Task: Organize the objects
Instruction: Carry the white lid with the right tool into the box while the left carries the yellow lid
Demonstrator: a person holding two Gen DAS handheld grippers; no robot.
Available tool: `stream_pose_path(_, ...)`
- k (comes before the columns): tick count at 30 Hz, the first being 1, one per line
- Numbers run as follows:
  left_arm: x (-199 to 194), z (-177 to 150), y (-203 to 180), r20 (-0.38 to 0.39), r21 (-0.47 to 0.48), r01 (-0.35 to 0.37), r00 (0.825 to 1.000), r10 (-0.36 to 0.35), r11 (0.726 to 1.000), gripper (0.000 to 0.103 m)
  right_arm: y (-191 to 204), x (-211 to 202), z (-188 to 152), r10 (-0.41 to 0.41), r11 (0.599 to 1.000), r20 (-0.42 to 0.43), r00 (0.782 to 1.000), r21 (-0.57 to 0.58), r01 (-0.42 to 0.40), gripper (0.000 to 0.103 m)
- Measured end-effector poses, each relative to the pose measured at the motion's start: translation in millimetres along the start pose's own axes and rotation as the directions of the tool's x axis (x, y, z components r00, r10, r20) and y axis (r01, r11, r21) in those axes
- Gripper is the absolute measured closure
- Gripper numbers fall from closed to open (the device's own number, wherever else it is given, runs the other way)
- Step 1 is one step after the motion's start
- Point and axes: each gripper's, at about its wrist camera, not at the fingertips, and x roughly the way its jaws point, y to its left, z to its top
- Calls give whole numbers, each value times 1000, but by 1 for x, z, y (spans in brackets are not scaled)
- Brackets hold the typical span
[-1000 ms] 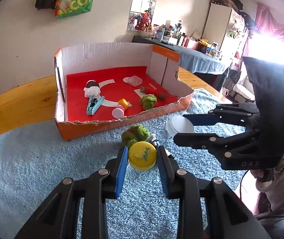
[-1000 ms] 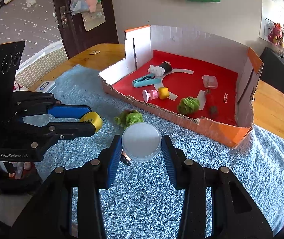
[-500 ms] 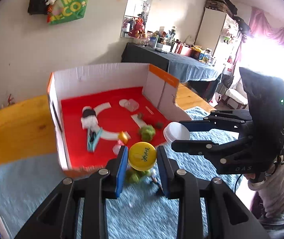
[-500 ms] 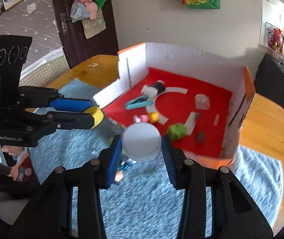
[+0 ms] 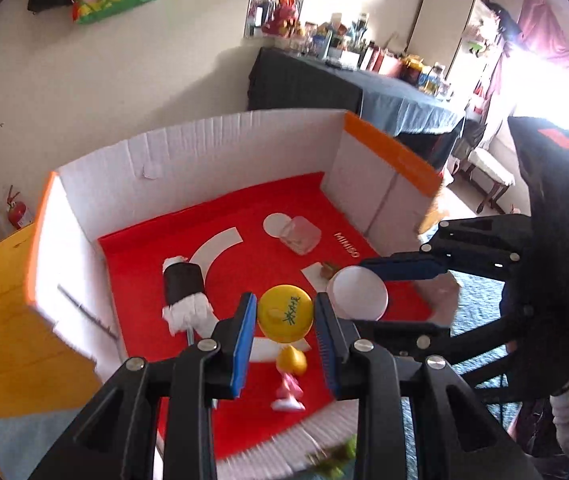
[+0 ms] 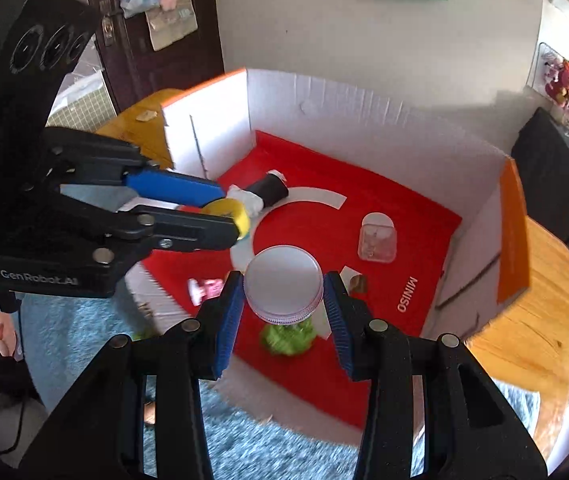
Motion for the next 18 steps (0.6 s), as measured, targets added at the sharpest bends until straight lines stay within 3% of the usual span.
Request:
stream_pose_path(6,31,8,11,-90,-5,16,996,-16,1000,72,-11,29,6,1,1000,-77,997,-17,-2,64)
stream_pose_path(18,58,15,22,-158,-4,21,987,-21,1000,72,-24,58,13,45,999,-174,984,-4,-47,64)
